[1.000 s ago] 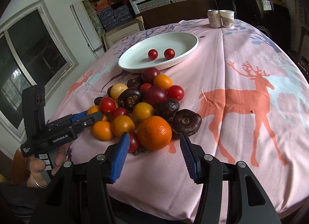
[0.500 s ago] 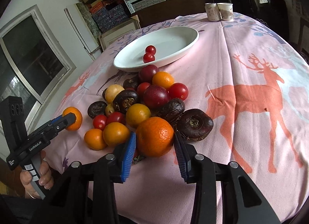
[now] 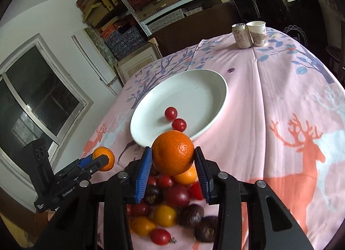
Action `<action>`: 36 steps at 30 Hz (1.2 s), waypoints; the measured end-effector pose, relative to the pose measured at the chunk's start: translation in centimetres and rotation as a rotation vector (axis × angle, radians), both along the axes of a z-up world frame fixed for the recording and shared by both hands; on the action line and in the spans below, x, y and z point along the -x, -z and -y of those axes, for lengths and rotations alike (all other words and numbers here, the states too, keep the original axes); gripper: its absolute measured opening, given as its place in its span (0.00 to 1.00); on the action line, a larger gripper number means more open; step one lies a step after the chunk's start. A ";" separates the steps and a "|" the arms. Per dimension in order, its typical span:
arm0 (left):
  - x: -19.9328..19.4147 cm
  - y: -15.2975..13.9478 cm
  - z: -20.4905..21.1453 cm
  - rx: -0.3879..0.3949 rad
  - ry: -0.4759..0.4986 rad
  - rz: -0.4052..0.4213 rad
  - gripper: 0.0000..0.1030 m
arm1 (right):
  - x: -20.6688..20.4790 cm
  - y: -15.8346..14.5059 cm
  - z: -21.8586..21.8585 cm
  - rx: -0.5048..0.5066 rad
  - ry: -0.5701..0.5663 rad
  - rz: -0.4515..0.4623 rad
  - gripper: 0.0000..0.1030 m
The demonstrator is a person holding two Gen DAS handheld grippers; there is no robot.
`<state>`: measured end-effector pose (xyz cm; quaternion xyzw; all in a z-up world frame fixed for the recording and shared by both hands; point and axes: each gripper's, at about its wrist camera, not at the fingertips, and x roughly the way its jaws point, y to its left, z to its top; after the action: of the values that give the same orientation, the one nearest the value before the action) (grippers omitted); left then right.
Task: Organize fruits
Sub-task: 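Place both oranges on the white plate and open both tools, then grasp another orange with the left tool while the right tool grasps a dark plum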
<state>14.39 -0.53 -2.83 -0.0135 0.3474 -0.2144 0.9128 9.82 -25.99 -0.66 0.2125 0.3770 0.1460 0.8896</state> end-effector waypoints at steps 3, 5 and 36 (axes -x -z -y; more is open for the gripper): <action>-3.8 0.1 1.5 -0.004 0.012 -0.037 0.44 | -4.0 1.0 -0.4 0.017 0.015 -0.041 0.40; -5.9 0.3 2.5 -0.021 0.010 -0.047 0.44 | -6.0 1.7 -0.9 0.028 0.024 -0.060 0.40; 12.2 6.1 3.4 -0.209 0.221 -0.029 0.38 | 9.9 4.9 2.0 0.092 0.128 -0.038 0.56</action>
<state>2.20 -3.89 -8.89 0.1167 0.3803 -0.2761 0.8749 -0.07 -28.04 -5.51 0.1979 0.3859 0.0670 0.8986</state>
